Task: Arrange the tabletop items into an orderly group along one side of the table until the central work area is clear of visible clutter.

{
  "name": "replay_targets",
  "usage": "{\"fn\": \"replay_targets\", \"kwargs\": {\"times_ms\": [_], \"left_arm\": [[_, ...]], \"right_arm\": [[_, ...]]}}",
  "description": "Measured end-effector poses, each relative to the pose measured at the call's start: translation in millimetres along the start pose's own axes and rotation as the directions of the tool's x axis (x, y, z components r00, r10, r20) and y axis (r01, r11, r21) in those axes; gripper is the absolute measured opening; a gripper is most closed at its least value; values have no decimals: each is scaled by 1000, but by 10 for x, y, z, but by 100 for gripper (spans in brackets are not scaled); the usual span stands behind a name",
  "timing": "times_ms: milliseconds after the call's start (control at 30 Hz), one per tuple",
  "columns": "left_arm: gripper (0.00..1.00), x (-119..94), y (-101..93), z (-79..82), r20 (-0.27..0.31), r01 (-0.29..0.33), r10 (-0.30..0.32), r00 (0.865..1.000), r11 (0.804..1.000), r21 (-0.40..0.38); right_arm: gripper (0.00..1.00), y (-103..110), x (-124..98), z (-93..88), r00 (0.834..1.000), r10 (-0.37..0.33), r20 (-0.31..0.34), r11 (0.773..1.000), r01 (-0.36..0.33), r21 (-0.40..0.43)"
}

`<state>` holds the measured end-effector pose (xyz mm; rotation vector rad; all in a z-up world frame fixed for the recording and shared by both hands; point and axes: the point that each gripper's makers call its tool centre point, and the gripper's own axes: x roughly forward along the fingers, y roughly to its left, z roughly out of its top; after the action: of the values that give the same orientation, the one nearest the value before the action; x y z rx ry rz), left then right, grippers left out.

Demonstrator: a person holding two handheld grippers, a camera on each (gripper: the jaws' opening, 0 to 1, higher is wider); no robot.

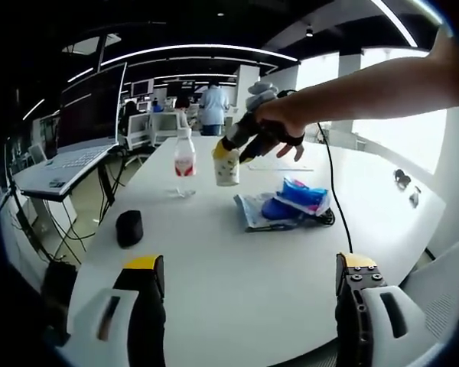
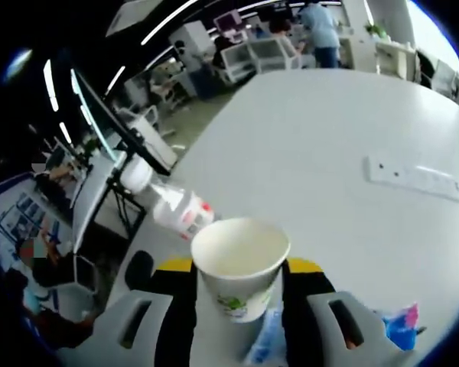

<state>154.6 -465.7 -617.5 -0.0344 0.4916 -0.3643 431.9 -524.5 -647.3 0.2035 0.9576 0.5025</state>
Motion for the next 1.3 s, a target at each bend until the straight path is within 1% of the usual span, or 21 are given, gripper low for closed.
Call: {"fn": "replay_targets", "kwargs": {"times_ms": [33,200,333,500,733,1100,1300], "left_arm": [[91,-2,1,2,0,-1,1,1000,1000,-2],[91,-11,4,1,-2,-7,7,1000,1000,-4],[91,-14,-6,26,12,-9,9,1000,1000,6],[90,-13,21,23,12,-14,14,1000,1000,-14],[89,-35,49,28,19,-16,17,1000,999,-38],[88,-45,84,34,25,-29,31,999,998,-52],[88,-36,76,25,19,-28,29,999,999,-44]], "right_arm": [[40,8,53,-7,1000,1,-5,1000,-1,1],[40,23,110,-16,1000,3,-14,1000,-3,-4],[40,23,159,10,1000,4,-13,1000,-4,2],[40,21,209,60,1000,1,-8,1000,-1,2],[40,37,298,72,1000,-1,-16,1000,1,1],[40,61,432,57,1000,-8,-27,1000,8,-7],[40,93,474,79,1000,-7,-21,1000,7,-9]]}}
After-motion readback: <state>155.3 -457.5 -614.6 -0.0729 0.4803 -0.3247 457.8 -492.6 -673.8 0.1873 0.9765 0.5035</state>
